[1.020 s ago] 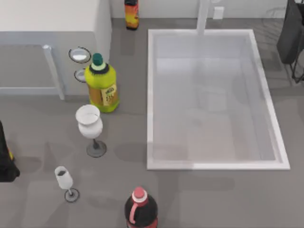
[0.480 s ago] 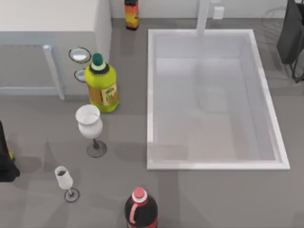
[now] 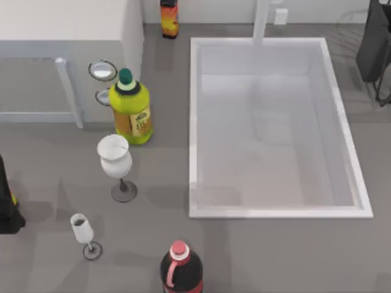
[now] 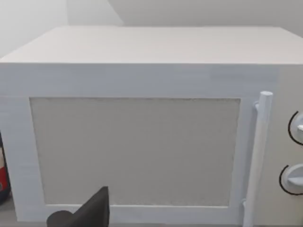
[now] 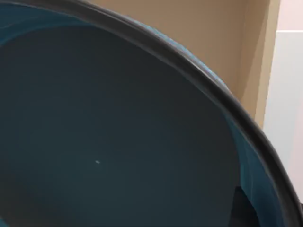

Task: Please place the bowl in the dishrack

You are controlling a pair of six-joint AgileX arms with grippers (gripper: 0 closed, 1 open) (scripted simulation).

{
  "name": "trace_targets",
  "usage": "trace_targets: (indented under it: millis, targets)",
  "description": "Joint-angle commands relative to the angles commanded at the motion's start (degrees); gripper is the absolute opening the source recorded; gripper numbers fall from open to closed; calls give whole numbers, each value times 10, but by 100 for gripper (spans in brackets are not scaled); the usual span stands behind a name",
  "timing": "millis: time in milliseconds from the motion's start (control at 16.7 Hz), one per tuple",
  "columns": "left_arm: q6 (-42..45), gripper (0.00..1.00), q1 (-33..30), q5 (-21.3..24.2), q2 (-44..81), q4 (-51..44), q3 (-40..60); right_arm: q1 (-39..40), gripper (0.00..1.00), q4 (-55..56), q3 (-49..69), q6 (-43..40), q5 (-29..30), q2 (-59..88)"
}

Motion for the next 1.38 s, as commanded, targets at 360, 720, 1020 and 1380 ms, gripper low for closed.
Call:
trace_targets:
  millis: [360,720,1020,1380]
  targets:
    - [0,100,0,0,0,0,0,47,0,164,-15,-1,55,151]
    - [0,100,0,0,0,0,0,132,0,438,-65,-2,141,361]
    - [0,100,0,0,0,0,0,181,0,546,-97,-1,188,450]
    - [0,100,0,0,0,0,0,183,8,550,-99,-1,190,453]
